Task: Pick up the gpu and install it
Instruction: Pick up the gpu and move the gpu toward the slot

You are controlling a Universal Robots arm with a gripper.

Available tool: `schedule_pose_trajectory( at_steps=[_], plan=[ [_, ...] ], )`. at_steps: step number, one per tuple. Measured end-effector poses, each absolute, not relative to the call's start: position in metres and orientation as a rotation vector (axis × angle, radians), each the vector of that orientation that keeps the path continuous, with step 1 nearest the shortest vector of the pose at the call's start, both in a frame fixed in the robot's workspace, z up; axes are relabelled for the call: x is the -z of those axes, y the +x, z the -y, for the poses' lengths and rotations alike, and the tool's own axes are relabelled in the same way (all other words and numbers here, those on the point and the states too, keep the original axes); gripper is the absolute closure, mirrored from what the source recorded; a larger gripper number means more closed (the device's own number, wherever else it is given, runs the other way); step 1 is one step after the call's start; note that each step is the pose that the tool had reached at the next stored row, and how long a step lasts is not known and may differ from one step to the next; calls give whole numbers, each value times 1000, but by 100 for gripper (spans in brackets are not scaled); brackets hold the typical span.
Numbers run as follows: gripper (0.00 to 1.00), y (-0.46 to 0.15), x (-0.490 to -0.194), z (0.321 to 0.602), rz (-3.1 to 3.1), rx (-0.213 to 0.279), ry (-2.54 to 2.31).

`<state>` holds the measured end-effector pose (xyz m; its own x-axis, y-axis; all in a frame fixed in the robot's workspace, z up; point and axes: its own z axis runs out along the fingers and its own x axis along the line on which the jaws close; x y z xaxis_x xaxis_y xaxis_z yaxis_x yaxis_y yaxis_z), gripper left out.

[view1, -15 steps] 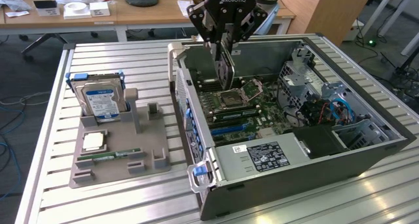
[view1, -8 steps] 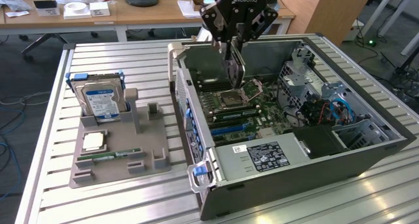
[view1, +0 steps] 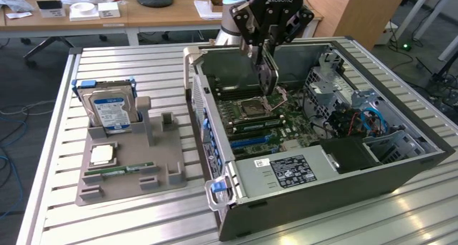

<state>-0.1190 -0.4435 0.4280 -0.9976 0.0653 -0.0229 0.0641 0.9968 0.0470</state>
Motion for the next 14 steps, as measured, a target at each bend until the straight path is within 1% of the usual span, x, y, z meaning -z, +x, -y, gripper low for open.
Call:
schedule_pose_trajectory(
  at_steps=[14],
  plan=[
    [73, -78, -428, 443, -3115, -72, 101]
  ],
)
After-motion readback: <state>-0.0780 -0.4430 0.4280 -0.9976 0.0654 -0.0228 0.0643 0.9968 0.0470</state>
